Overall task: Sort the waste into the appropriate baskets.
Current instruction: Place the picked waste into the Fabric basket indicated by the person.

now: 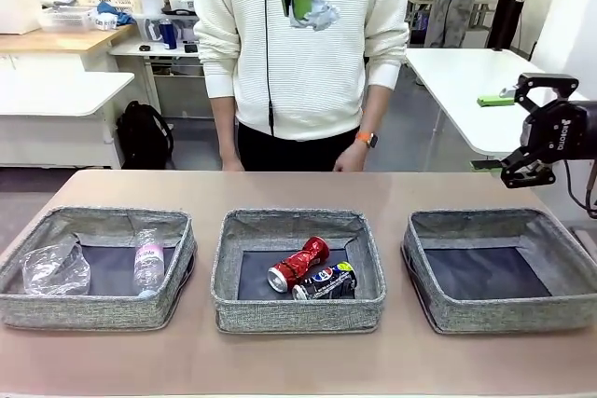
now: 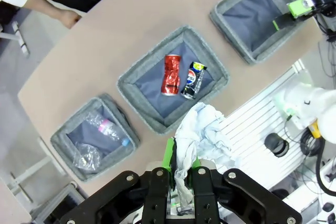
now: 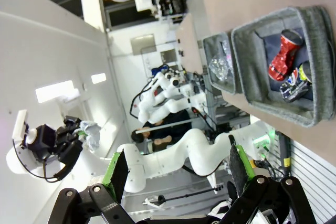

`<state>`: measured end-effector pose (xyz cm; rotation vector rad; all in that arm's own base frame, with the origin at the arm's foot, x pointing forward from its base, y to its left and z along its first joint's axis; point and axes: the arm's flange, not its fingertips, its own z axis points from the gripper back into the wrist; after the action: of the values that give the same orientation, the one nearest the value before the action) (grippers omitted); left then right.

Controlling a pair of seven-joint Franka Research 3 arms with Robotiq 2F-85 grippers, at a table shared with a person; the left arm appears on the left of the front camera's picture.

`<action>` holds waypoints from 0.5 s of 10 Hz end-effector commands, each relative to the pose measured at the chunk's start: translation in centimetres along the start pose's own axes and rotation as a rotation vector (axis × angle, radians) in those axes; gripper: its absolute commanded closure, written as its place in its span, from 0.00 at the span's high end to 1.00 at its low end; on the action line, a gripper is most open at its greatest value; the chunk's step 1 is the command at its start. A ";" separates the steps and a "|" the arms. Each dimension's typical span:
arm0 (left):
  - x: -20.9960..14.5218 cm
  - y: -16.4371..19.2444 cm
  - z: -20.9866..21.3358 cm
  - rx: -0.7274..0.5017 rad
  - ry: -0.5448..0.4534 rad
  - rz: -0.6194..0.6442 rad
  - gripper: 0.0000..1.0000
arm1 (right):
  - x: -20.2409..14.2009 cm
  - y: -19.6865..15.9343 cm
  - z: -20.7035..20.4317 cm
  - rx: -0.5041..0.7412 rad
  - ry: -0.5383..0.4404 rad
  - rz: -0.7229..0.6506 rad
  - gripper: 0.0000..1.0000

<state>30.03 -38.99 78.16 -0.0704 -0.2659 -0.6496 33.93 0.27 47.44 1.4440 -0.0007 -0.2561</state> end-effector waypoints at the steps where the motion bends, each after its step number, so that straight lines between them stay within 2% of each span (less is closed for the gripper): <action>1: -0.7 0.4 -0.2 0.014 0.000 0.000 0.10 | 0.0 0.1 -0.1 0.017 0.000 0.009 1.00; 5: -0.7 0.4 -0.2 0.014 0.000 0.000 0.10 | 0.0 0.1 -0.1 0.017 0.000 0.009 1.00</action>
<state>30.02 -39.00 78.16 -0.0704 -0.2659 -0.6498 33.93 0.27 47.44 1.4440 -0.0007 -0.2561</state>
